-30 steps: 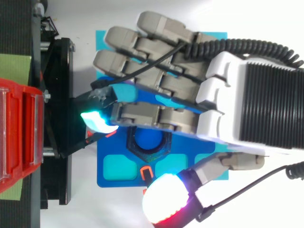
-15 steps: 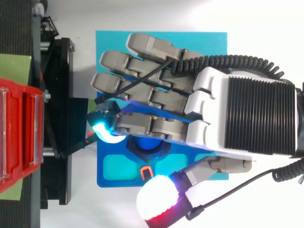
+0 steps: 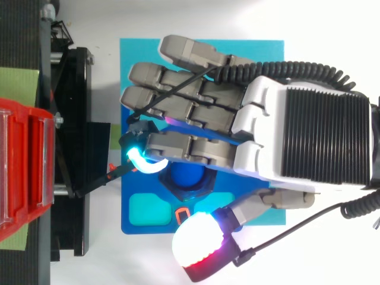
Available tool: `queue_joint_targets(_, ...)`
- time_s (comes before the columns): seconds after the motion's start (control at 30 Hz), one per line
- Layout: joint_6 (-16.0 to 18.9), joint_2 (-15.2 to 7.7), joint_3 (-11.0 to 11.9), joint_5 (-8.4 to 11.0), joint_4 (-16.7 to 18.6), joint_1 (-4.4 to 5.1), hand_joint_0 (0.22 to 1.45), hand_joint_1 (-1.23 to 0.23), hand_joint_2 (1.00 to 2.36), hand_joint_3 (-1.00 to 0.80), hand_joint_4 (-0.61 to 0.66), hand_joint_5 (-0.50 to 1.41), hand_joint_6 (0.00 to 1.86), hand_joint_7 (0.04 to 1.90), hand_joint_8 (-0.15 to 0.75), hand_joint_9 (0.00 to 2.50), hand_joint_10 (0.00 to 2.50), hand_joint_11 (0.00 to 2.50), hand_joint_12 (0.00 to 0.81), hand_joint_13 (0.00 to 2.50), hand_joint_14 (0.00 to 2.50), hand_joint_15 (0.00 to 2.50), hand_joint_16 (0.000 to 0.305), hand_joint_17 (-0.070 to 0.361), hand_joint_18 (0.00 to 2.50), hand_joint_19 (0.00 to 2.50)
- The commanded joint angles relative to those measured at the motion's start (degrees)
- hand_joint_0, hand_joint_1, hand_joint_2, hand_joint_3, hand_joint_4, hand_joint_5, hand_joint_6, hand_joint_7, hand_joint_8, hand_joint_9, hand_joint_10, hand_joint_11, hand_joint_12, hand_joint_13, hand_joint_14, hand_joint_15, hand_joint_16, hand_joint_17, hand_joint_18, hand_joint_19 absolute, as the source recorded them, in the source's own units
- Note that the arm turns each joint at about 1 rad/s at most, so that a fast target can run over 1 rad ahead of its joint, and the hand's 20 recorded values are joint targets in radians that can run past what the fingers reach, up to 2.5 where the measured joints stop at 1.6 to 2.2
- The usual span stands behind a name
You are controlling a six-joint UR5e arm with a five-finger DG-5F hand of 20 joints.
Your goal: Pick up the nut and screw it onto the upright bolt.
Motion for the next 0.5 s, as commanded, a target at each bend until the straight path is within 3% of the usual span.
queue_joint_targets(0.0,-0.05,0.00,0.00,-1.15,0.26,-0.50,0.51,-0.14,1.00,-0.50,0.27,-0.08,0.50,1.08,0.226,0.43,0.00,0.00,0.264,0.36,0.00,0.00,0.028,0.062,0.04,0.00)
queue_joint_targets(0.47,-0.66,0.00,0.00,-5.63,1.14,-2.88,0.52,-0.17,1.00,-0.50,0.26,-0.03,0.50,1.28,0.230,0.52,0.00,0.00,0.239,0.45,0.00,0.00,0.023,0.051,0.17,0.00)
